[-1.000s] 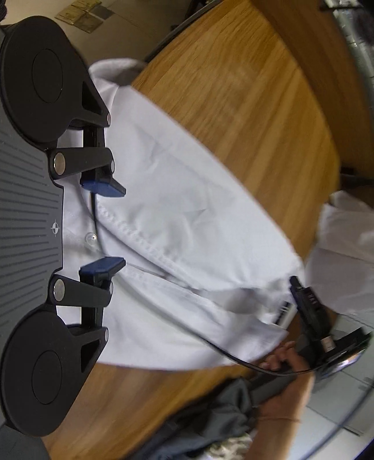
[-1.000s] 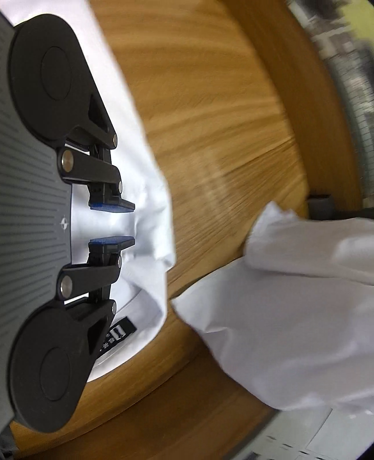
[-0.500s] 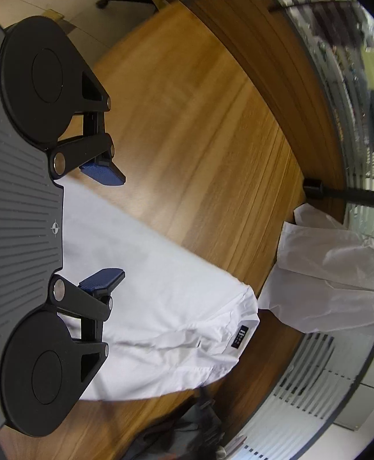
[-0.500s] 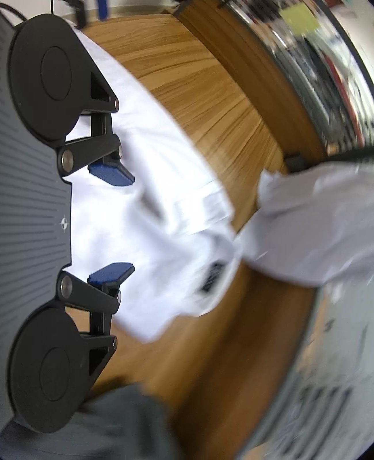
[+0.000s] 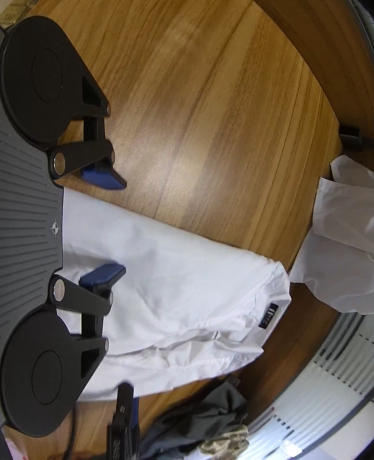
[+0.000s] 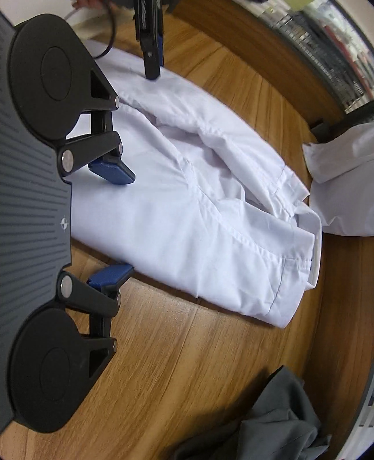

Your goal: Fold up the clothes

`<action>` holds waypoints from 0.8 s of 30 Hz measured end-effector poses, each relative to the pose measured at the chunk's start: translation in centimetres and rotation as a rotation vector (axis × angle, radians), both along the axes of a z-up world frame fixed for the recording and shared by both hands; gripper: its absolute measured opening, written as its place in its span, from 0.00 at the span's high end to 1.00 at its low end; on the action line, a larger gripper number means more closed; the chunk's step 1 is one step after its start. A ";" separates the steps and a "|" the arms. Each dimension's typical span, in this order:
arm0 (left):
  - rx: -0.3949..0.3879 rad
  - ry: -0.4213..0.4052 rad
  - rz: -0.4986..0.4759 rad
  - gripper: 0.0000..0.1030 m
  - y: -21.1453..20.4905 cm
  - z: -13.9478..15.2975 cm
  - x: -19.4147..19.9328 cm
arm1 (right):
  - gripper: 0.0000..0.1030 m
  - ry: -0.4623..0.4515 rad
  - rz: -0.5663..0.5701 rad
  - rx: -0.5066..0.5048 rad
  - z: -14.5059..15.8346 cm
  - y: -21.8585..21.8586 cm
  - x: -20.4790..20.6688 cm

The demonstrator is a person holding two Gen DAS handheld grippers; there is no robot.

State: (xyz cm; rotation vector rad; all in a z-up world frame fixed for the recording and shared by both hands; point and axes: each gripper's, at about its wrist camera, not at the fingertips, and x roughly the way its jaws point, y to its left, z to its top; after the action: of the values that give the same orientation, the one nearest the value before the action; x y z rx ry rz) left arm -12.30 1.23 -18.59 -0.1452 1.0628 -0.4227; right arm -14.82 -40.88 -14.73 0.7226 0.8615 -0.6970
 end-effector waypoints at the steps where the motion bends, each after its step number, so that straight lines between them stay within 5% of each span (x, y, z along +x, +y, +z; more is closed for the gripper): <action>1: 0.003 -0.001 0.000 0.63 0.0 0.0 -0.3 | 0.42 0.006 -0.006 0.007 -0.2 0.1 0.1; 10: 0.038 0.031 0.183 0.72 0.1 0.3 -5.3 | 0.49 0.060 0.109 -0.025 -1.1 -1.0 3.0; 24: 0.048 0.107 0.585 0.75 -2.5 1.2 -9.0 | 0.49 0.081 0.564 -0.114 -1.3 -4.9 15.6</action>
State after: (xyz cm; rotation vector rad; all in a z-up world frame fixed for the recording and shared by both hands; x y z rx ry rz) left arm -21.25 -1.27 -17.36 -0.4255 1.0793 0.1401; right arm 0.83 -45.78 -15.99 0.3225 1.0326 -0.2665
